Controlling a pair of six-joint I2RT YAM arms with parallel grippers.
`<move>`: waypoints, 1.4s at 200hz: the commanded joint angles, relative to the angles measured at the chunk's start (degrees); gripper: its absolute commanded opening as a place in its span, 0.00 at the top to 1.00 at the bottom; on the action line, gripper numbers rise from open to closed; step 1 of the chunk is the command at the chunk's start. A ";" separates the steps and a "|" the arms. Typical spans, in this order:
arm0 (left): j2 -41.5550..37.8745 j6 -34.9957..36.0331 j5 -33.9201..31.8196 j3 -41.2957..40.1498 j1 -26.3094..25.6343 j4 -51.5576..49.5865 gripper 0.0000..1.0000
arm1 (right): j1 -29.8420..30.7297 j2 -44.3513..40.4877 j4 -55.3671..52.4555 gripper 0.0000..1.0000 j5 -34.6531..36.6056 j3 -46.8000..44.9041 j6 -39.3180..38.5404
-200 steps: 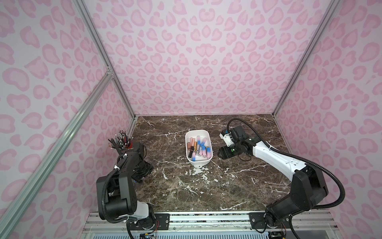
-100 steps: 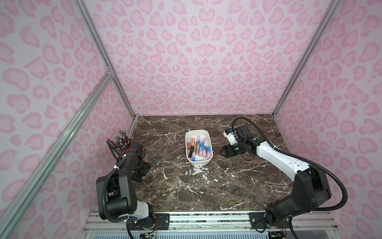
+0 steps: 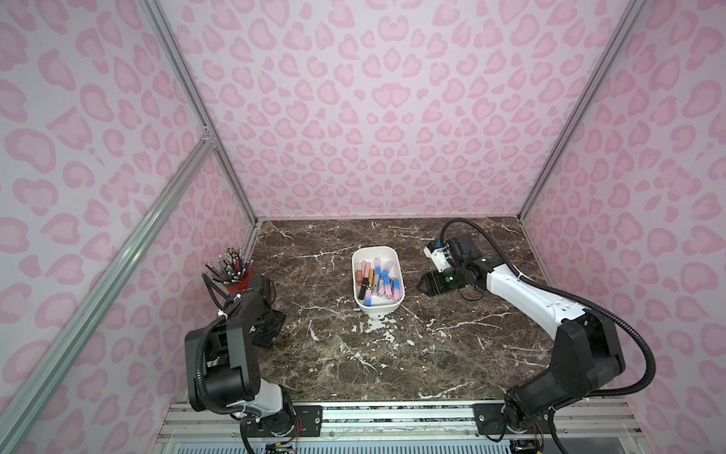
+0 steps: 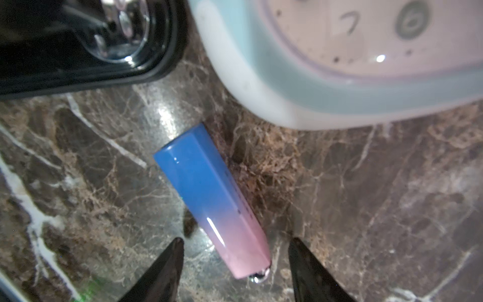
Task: Put the lipstick into the storage box
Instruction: Pick up the lipstick at the center of the board.
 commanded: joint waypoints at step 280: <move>-8.71 0.73 3.72 -6.29 -0.66 0.78 0.95 | 0.69 -1.62 -1.96 0.24 0.63 -0.71 -1.73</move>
